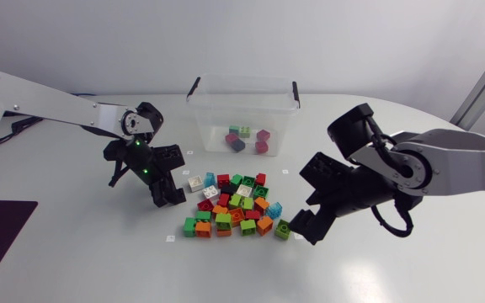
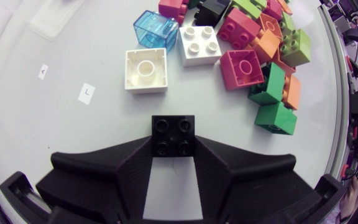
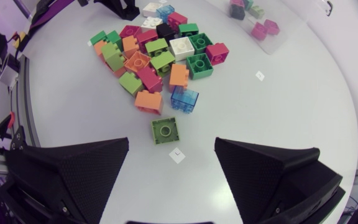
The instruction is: Place the duplo bricks in the container
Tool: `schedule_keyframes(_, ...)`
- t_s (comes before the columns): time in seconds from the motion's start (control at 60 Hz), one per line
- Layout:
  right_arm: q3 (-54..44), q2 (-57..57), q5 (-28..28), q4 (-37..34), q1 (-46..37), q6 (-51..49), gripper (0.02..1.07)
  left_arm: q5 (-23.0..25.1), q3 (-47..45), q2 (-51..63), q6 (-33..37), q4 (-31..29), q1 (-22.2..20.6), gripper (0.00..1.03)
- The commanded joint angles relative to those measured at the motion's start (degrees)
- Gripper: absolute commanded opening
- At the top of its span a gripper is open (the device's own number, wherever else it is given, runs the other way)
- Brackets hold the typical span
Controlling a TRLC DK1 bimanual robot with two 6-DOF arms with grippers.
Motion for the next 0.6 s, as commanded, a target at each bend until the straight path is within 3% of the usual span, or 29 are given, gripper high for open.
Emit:
schedule_keyframes(0.0, -1.9, 2.1, -0.1, 1.8, 1.0, -3.8, 0.99, 0.9, 0.0, -0.9, 2.0, -1.3, -0.5, 0.18)
schedule_keyframes(0.583, -3.4, 12.7, 2.0, 11.4, 3.2, -8.7, 0.95, 4.3, -2.0, -17.6, -0.8, -6.4, -1.3, 0.17)
